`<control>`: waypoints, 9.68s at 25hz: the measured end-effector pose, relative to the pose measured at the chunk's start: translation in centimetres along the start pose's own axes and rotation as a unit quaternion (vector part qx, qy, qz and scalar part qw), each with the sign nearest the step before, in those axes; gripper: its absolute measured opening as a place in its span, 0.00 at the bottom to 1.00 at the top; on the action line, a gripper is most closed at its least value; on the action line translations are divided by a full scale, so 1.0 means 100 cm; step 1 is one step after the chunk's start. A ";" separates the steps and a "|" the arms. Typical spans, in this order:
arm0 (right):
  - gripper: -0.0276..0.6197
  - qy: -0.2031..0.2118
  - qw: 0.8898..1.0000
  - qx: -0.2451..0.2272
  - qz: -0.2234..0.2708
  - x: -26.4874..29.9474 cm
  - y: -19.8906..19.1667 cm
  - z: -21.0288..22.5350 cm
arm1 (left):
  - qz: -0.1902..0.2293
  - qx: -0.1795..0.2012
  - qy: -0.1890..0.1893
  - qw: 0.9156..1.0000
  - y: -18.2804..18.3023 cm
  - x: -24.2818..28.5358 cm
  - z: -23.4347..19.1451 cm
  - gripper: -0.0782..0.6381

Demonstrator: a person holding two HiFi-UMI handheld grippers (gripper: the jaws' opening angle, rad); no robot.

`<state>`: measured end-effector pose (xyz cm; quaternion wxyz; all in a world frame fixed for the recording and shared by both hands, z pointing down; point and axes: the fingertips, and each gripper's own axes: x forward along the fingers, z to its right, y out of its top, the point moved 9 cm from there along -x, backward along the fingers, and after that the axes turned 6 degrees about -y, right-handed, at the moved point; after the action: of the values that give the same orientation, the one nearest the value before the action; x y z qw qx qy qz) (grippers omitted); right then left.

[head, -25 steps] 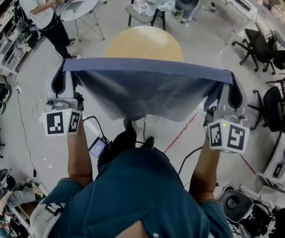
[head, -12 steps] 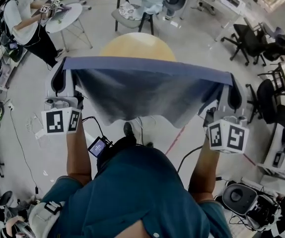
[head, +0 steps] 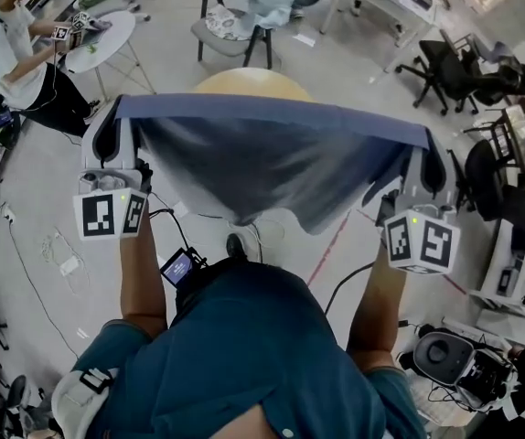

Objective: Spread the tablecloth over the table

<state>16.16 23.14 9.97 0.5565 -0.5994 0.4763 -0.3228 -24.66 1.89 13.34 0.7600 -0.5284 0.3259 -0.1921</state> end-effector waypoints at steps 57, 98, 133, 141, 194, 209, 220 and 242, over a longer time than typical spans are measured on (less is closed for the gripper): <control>0.06 0.144 0.976 0.035 -0.161 0.386 -0.220 0.002 | -0.219 0.023 0.040 0.975 -0.236 0.261 -0.082 0.11; 0.07 0.266 0.861 -0.038 -0.432 0.486 -0.556 -0.061 | -0.561 0.050 -0.011 0.826 -0.542 0.291 -0.099 0.42; 0.09 0.314 0.833 -0.105 -0.444 0.253 -0.568 -0.132 | -0.520 -0.167 0.030 0.837 -0.542 0.087 0.151 0.11; 0.08 0.299 0.840 -0.102 -0.441 0.246 -0.566 -0.134 | -0.495 -0.135 0.143 0.847 -0.522 0.063 0.012 0.11; 0.07 0.319 0.827 -0.169 -0.431 0.262 -0.559 -0.133 | -0.586 -0.065 -0.129 0.797 -0.515 0.046 0.142 0.16; 0.07 0.230 0.860 -0.119 -0.440 0.362 -0.579 -0.097 | -0.520 -0.158 -0.103 0.833 -0.563 0.127 0.135 0.15; 0.07 0.326 0.836 -0.108 -0.428 0.284 -0.541 -0.146 | -0.458 -0.191 0.035 0.868 -0.502 0.107 0.036 0.11; 0.07 0.363 0.806 -0.146 -0.444 0.251 -0.550 -0.184 | -0.646 0.059 0.078 0.757 -0.523 -0.004 -0.140 0.11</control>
<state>19.43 -10.82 63.14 0.0443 -0.6586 0.3667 -0.6555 -31.94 -26.55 58.78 0.4567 -0.5509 -0.0465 -0.6969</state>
